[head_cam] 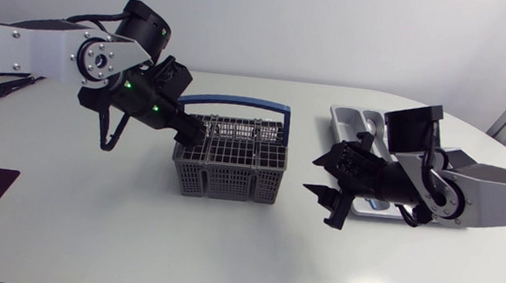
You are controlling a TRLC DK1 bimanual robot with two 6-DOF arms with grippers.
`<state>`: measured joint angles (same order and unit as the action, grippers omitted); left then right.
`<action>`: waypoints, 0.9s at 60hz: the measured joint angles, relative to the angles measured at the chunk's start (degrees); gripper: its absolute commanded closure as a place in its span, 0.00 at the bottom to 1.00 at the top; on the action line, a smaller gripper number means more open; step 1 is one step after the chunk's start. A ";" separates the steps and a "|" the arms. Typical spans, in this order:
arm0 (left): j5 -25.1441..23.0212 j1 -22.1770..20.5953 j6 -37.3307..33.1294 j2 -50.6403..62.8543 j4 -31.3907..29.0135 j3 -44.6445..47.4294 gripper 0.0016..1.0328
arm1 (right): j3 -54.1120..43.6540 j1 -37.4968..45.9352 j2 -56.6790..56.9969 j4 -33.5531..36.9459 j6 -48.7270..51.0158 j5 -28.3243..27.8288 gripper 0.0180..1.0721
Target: Unload the cutlery basket into the drawer organizer.
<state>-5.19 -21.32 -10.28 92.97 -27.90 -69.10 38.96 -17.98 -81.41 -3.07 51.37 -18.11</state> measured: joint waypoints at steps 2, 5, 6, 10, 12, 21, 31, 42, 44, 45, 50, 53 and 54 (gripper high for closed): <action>0.11 -0.13 0.13 0.09 0.00 -0.07 0.04 | 0.00 0.00 0.00 0.00 0.00 0.00 0.37; 0.17 -0.37 0.17 0.09 0.00 -0.17 0.04 | 0.00 -0.07 0.00 0.00 0.00 0.00 0.37; 0.17 -0.50 0.20 0.09 0.00 -0.22 0.04 | 0.00 -0.15 0.00 0.00 0.00 0.02 0.37; 0.17 -1.01 0.35 0.09 0.00 -0.42 0.04 | 0.00 -0.42 0.00 0.00 0.00 0.20 0.37; 0.17 -1.29 0.61 0.11 -0.02 -0.61 0.04 | 0.00 -0.59 0.00 0.00 0.00 0.22 0.37; 0.90 -2.54 1.36 0.15 0.00 -1.53 0.04 | 0.00 -0.81 0.00 0.00 0.00 0.39 0.37; 1.46 -3.10 1.46 0.28 0.00 -2.03 0.04 | 0.00 -1.07 -0.31 0.00 0.02 0.46 0.37; 1.44 -0.74 1.40 0.17 -0.02 -2.10 0.04 | -0.02 -1.16 -0.63 0.00 0.00 0.44 0.34; 1.46 -0.02 1.33 -0.15 -0.04 -2.10 0.04 | -0.07 -1.16 -0.35 0.02 0.00 0.44 0.34; 1.46 0.42 1.22 -0.42 -0.04 -2.10 0.04 | -0.07 -1.16 -0.20 0.02 0.00 0.44 0.33; 1.70 2.12 0.98 -2.69 -0.02 -1.95 0.04 | -0.48 -1.16 1.86 0.04 -0.24 0.42 0.33; 2.19 2.99 0.48 -4.96 -0.04 -1.42 0.04 | -1.14 -1.07 3.85 0.07 -0.55 0.42 0.31; 2.36 3.23 0.11 -5.75 0.00 -1.18 0.04 | -1.46 -1.05 4.79 0.07 -0.83 0.39 0.30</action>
<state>-2.83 -18.09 -10.17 87.22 -27.90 -70.28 37.50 -19.03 -76.62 -3.01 50.54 -17.72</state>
